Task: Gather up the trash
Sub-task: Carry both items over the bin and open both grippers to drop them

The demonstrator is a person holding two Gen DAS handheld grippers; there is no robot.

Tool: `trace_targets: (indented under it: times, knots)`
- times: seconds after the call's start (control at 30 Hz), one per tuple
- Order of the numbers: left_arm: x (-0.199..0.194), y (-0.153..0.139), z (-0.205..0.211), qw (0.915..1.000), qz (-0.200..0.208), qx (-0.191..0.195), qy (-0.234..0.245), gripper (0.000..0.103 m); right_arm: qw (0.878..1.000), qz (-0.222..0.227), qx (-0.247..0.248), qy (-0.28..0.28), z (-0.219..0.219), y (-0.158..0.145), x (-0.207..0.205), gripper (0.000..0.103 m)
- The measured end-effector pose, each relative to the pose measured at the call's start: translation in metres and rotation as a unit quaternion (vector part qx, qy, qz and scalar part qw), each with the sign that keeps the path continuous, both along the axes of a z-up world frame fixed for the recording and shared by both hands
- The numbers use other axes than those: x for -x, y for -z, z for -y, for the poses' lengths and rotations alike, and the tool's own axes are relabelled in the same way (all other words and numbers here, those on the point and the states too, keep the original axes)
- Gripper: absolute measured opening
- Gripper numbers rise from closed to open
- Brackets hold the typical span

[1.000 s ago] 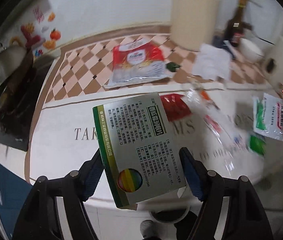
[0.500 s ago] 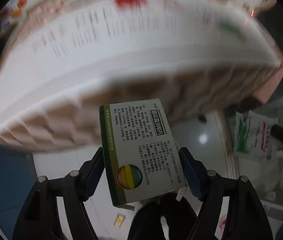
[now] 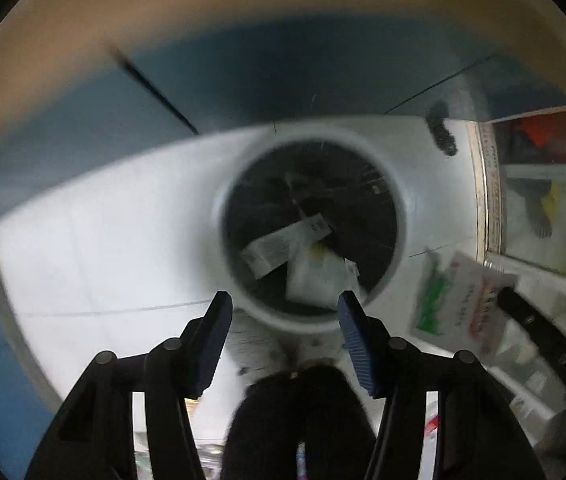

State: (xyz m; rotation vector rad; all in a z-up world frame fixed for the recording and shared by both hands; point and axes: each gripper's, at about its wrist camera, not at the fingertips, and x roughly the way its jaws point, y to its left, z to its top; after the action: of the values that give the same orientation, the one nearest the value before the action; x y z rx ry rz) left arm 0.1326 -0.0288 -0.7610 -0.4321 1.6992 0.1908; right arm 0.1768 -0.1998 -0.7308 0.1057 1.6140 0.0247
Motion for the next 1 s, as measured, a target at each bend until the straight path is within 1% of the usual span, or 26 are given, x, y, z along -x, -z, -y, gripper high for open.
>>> trace_targets:
  times: [0.03,0.07,0.13,0.17,0.23,0.27,0.3,0.33,0.37,0.4,0.43,0.5,0.53,0.57,0.6,0.67,0.7,0.73,0.8,0.87,0.9,0.93,0.97,1.0]
  knots:
    - [0.002,0.018,-0.003,0.9999,-0.004,0.005,-0.012,0.051,1.0,-0.007,-0.004,-0.003,0.0,0.026,-0.001,0.0]
    - [0.005,0.03,-0.006,0.9997,-0.006,0.004,-0.021,0.051,1.0,-0.011,-0.009,-0.007,-0.005,0.044,-0.003,0.0]
    - [0.008,0.042,-0.009,0.9995,-0.009,0.002,-0.03,0.051,1.0,-0.017,-0.017,-0.007,-0.006,0.082,-0.006,0.0]
    - [0.011,0.047,-0.011,0.9994,-0.01,-0.008,-0.033,0.052,0.999,-0.031,-0.028,-0.009,-0.008,0.103,-0.008,0.0]
    - [0.016,0.049,-0.013,0.9991,-0.005,-0.028,-0.03,0.057,0.998,-0.059,-0.032,-0.007,-0.011,0.134,-0.008,0.002]
    - [0.018,0.047,-0.013,0.9986,-0.002,-0.047,-0.027,0.067,0.998,-0.063,-0.028,-0.011,-0.012,0.141,-0.007,0.003]
    - [0.021,0.045,-0.016,0.9981,0.002,-0.057,-0.024,0.08,0.998,-0.064,-0.022,-0.017,-0.013,0.147,-0.006,0.014]
    - [0.025,0.041,-0.021,0.9974,0.008,-0.068,-0.02,0.086,0.998,-0.065,-0.017,-0.021,-0.014,0.15,-0.005,0.04]
    - [0.027,0.036,-0.022,0.9968,0.014,-0.077,-0.016,0.1,0.998,-0.065,-0.013,-0.022,-0.013,0.151,-0.004,0.053]
    - [0.028,0.031,-0.023,0.9965,0.018,-0.08,-0.012,0.103,0.998,-0.063,-0.01,-0.023,-0.011,0.149,-0.004,0.075]
    - [0.029,0.026,-0.025,0.9961,0.018,-0.086,-0.008,0.103,0.998,-0.059,-0.012,-0.023,-0.011,0.145,-0.004,0.087]
    - [0.028,0.012,-0.024,0.9951,0.016,-0.098,0.002,0.103,0.998,-0.052,-0.009,-0.028,-0.01,0.131,-0.003,0.088]
    - [0.029,0.007,-0.025,0.9948,0.016,-0.101,0.004,0.103,0.998,-0.049,0.001,-0.036,-0.009,0.12,-0.002,0.093]
    - [0.032,-0.009,-0.024,0.9943,0.017,-0.105,0.005,0.103,0.998,-0.046,0.008,-0.045,-0.008,0.109,-0.003,0.098]
    - [0.032,-0.017,-0.024,0.9942,0.02,-0.105,0.005,0.103,0.997,-0.042,0.013,-0.055,-0.011,0.097,-0.004,0.103]
    - [0.038,-0.051,-0.02,0.9937,0.025,-0.109,0.01,0.103,0.996,-0.029,0.023,-0.084,-0.016,0.061,-0.001,0.103]
    - [0.043,-0.072,-0.017,0.9937,0.028,-0.108,0.012,0.103,0.995,-0.023,0.025,-0.096,-0.019,0.046,-0.001,0.103]
    - [0.047,-0.091,-0.015,0.9935,0.031,-0.109,0.012,0.103,0.993,-0.013,0.032,-0.113,-0.022,0.019,0.003,0.103]
    - [0.058,-0.135,-0.012,0.9937,0.039,-0.104,0.012,0.103,0.991,-0.002,0.033,-0.13,-0.027,-0.021,0.01,0.103]
    - [0.067,-0.179,-0.009,0.9935,0.049,-0.102,0.009,0.103,0.989,0.007,0.033,-0.145,-0.031,-0.071,0.018,0.103]
    - [0.073,-0.205,-0.008,0.993,0.057,-0.103,0.008,0.103,0.988,0.01,0.029,-0.148,-0.032,-0.091,0.021,0.103]
    - [0.078,-0.23,-0.008,0.9923,0.064,-0.106,0.006,0.103,0.988,0.015,0.026,-0.153,-0.034,-0.122,0.025,0.103]
    - [0.081,-0.249,-0.008,0.9915,0.07,-0.11,0.005,0.103,0.987,0.019,0.024,-0.155,-0.035,-0.14,0.027,0.103]
    - [0.086,-0.275,-0.008,0.9898,0.08,-0.118,0.006,0.103,0.987,0.023,0.018,-0.157,-0.035,-0.162,0.03,0.103]
